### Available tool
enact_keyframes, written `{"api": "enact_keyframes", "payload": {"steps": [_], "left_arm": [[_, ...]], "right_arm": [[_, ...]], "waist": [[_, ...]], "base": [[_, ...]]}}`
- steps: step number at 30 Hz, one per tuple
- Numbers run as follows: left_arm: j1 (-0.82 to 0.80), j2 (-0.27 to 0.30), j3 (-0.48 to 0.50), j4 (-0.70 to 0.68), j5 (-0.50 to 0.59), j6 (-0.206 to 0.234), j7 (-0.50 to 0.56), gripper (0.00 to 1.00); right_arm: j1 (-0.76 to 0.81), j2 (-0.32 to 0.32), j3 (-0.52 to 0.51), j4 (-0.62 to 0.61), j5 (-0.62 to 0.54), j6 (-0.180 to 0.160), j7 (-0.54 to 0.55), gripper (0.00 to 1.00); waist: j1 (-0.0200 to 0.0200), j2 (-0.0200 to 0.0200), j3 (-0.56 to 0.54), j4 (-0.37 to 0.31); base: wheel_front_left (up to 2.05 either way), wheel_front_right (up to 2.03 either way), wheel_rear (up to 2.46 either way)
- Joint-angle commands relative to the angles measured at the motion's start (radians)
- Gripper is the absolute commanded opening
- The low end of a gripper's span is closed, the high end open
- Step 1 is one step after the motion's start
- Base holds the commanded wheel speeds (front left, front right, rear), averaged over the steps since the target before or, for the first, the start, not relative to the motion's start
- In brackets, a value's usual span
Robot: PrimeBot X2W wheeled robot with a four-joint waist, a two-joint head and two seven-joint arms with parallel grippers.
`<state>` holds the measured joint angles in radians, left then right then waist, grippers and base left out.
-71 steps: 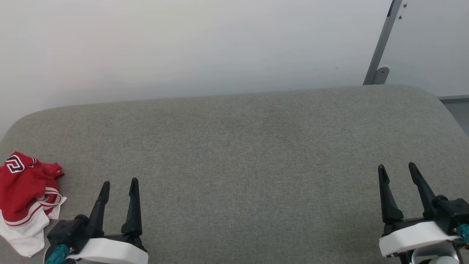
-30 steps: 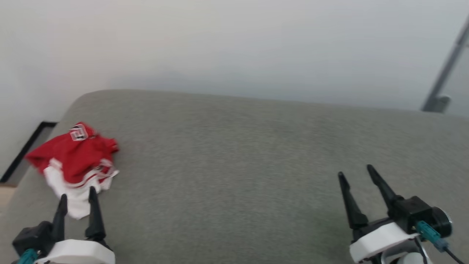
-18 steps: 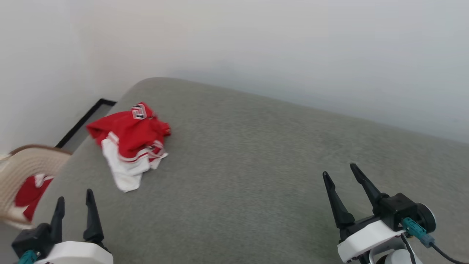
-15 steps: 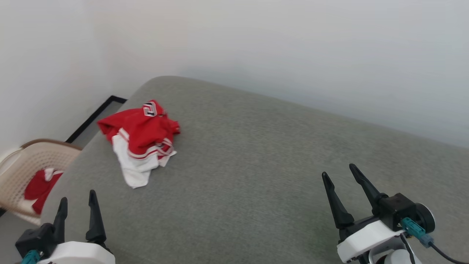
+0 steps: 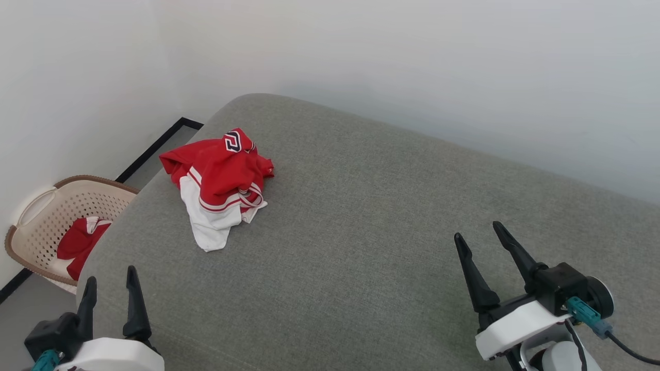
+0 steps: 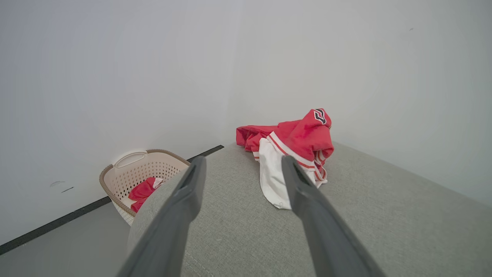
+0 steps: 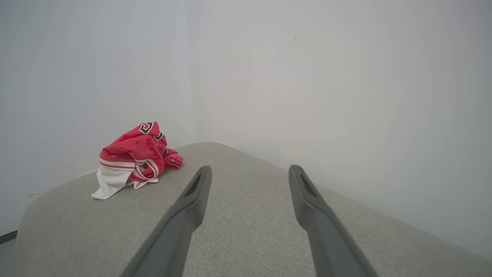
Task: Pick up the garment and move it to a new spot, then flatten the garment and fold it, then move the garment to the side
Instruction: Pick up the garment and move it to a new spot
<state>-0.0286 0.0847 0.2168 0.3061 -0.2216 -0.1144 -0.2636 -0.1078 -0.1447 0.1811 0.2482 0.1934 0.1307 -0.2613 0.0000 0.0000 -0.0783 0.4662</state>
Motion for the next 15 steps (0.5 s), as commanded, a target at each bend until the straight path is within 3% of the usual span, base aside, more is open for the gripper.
{"api": "enact_keyframes", "payload": {"steps": [1, 15], "left_arm": [[-0.01, -0.002, 0.005, 0.003, 0.009, -0.003, -0.002, 1.0], [-0.119, 0.013, -0.047, 0.065, 0.018, -0.011, -0.001, 1.0]], "right_arm": [[-0.005, -0.003, -0.002, 0.002, 0.003, 0.0, -0.003, 1.0], [0.021, -0.019, -0.042, -0.028, -0.007, 0.0, 0.005, 1.0]], "waist": [[0.0, 0.0, 0.002, 0.001], [0.0, 0.0, 0.028, 0.004]], "base": [[0.0, 0.0, 0.0], [0.0, 0.0, 0.0]]}}
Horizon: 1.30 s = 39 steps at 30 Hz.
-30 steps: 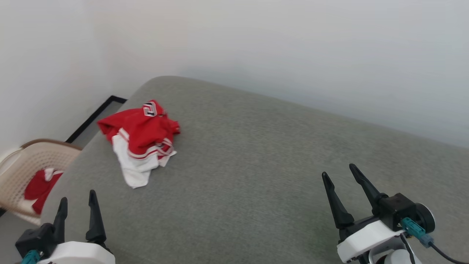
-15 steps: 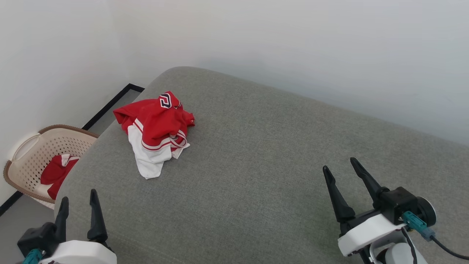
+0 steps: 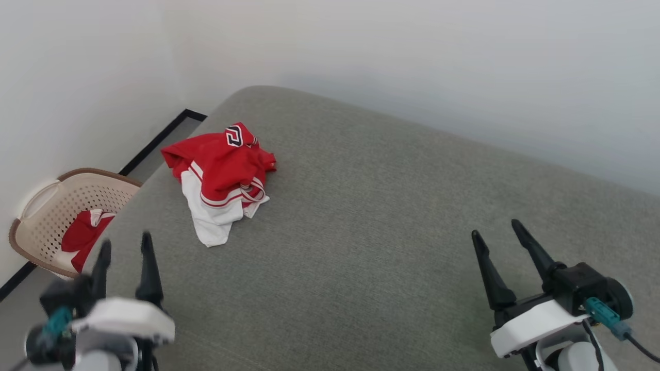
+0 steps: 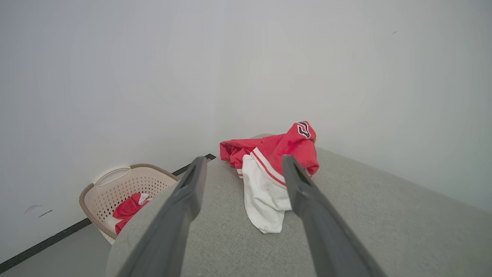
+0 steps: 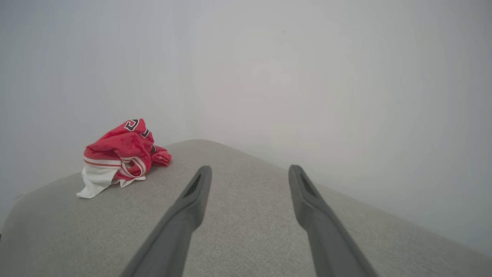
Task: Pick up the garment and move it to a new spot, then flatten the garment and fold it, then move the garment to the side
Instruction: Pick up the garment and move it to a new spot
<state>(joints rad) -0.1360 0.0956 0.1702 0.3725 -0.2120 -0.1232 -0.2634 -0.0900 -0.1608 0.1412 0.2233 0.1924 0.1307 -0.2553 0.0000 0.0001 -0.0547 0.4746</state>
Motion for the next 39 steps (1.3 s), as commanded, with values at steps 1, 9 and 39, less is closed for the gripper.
{"api": "enact_keyframes", "payload": {"steps": [1, 9, 39], "left_arm": [[-0.034, 0.008, -0.005, 0.013, 0.004, -0.003, 0.003, 1.0], [-0.24, 0.081, -0.054, 0.152, -0.019, -0.006, 0.034, 1.0], [-0.725, 0.211, -0.11, 0.917, -0.18, 0.125, 0.432, 1.0]], "right_arm": [[0.004, -0.007, -0.003, -0.01, -0.007, 0.0, 0.003, 1.0], [-0.026, -0.047, 0.003, -0.081, -0.01, 0.0, 0.05, 1.0], [-0.153, -0.183, 0.043, -0.346, 0.023, 0.0, 0.219, 1.0]], "waist": [[0.0, -0.0001, 0.011, -0.01], [0.0, -0.0001, 0.099, -0.092], [0.0, -0.0001, 0.404, -0.267]], "base": [[0.0, 0.0, 0.0], [0.0, 0.0, 0.0], [0.0, 0.0, 0.0]]}}
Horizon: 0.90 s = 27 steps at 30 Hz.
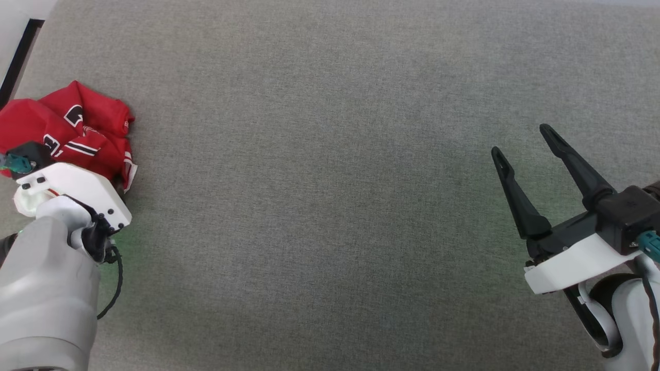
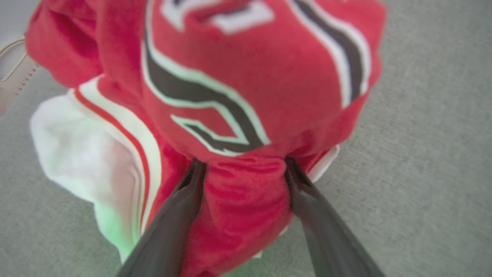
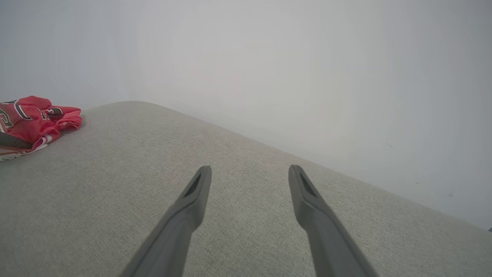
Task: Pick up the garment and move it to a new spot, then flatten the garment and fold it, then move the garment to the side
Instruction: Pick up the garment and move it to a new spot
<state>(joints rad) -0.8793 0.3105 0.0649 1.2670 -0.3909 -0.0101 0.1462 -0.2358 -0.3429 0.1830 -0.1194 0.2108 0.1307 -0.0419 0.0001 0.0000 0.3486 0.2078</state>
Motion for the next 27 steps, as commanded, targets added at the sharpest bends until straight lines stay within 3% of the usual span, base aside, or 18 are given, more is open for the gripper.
{"api": "enact_keyframes", "payload": {"steps": [1, 2, 7, 18, 27], "left_arm": [[0.022, -0.006, -0.009, 0.026, 0.001, 0.014, 0.04, 1.0], [0.021, -0.006, -0.01, 0.028, 0.0, 0.01, 0.04, 0.0], [-0.024, 0.034, -0.025, 0.014, 0.016, 0.019, -0.005, 0.0], [-0.099, 0.088, -0.07, -0.031, 0.047, -0.033, -0.136, 0.0], [-0.181, 0.135, -0.117, -0.117, 0.08, -0.064, -0.171, 0.0]], "right_arm": [[-0.009, -0.001, 0.001, -0.005, 0.004, 0.0, 0.005, 1.0], [-0.01, 0.0, 0.001, -0.007, 0.002, 0.0, 0.006, 1.0], [-0.002, 0.007, -0.014, -0.005, -0.005, 0.0, 0.008, 1.0], [0.051, 0.052, -0.062, 0.022, -0.013, 0.0, -0.018, 1.0], [0.091, 0.105, -0.083, 0.047, -0.021, 0.0, -0.044, 1.0]], "waist": [[-0.0001, 0.0, 0.002, -0.001], [-0.0001, 0.0, 0.002, -0.002], [-0.0001, 0.0, -0.005, 0.003], [-0.0001, 0.0, -0.096, 0.059], [-0.0001, 0.0, -0.186, 0.098]], "base": [[0.0, 0.0, 0.0], [0.0, 0.0, 0.0], [0.0, 0.0, 0.0], [0.0, 0.0, 0.0], [0.0, 0.0, 0.0]]}}
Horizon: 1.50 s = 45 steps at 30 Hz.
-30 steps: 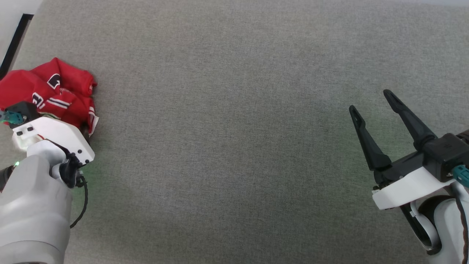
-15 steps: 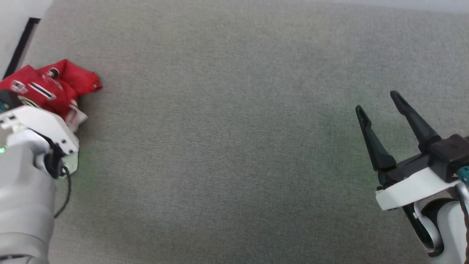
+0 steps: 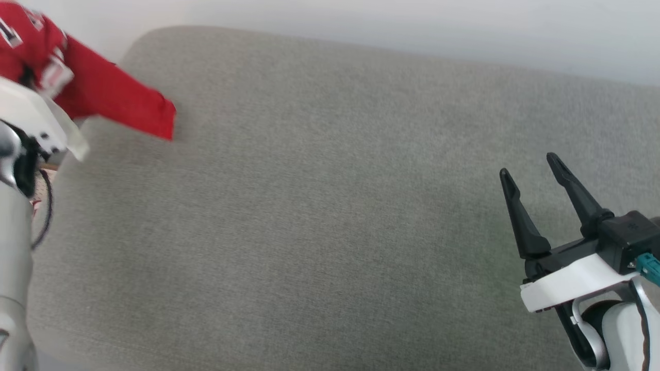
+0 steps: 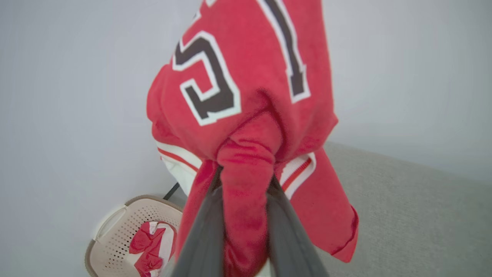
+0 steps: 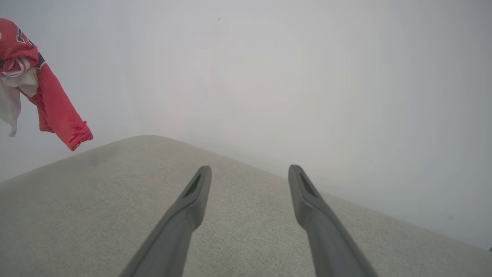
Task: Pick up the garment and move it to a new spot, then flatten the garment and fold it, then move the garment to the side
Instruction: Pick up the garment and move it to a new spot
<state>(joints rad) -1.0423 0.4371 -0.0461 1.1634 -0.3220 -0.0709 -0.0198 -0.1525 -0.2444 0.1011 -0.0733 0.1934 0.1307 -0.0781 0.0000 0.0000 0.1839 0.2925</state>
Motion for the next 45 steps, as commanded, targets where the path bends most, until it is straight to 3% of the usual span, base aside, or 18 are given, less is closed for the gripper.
{"api": "enact_keyframes", "payload": {"steps": [1, 11, 20, 28, 35, 38, 45], "left_arm": [[-0.027, 0.012, -0.013, -0.027, 0.013, -0.007, -0.002, 0.0], [-0.046, 0.017, -0.071, -0.189, 0.021, -0.041, 0.079, 0.0], [0.093, 0.005, -0.111, -0.471, -0.013, -0.048, 0.205, 0.0], [0.313, -0.028, -0.14, -0.812, -0.051, -0.002, 0.385, 0.0], [0.512, -0.076, -0.206, -1.06, -0.078, 0.057, 0.574, 0.0], [0.617, -0.108, -0.253, -1.094, -0.096, 0.071, 0.628, 0.0], [0.721, -0.147, -0.312, -0.987, -0.116, 0.068, 0.645, 0.0]], "right_arm": [[0.012, 0.011, -0.004, 0.002, -0.007, 0.0, -0.012, 1.0], [0.039, 0.048, -0.045, 0.008, -0.018, 0.0, -0.035, 1.0], [0.061, 0.074, -0.108, 0.025, -0.032, 0.0, -0.058, 1.0], [0.09, 0.078, -0.172, 0.037, -0.04, 0.0, -0.069, 1.0], [0.125, 0.099, -0.199, 0.031, -0.035, 0.0, -0.073, 1.0], [0.134, 0.113, -0.185, 0.042, -0.031, 0.0, -0.08, 1.0], [0.124, 0.132, -0.136, 0.079, -0.02, 0.0, -0.095, 1.0]], "waist": [[0.0, 0.0, -0.029, 0.016], [0.0, 0.0, -0.086, 0.01], [0.0, 0.0, -0.131, -0.117], [0.0, 0.0, -0.16, -0.284], [0.0, 0.0, -0.163, -0.387], [0.0, 0.0, -0.15, -0.431], [0.0, 0.0, -0.131, -0.489]], "base": [[0.0, 0.0, 0.0], [0.0, 0.0, 0.0], [0.0, 0.0, 0.0], [0.0, 0.0, 0.0], [0.0, 0.0, 0.0], [0.0, 0.0, 0.0], [0.0, 0.0, 0.0]]}}
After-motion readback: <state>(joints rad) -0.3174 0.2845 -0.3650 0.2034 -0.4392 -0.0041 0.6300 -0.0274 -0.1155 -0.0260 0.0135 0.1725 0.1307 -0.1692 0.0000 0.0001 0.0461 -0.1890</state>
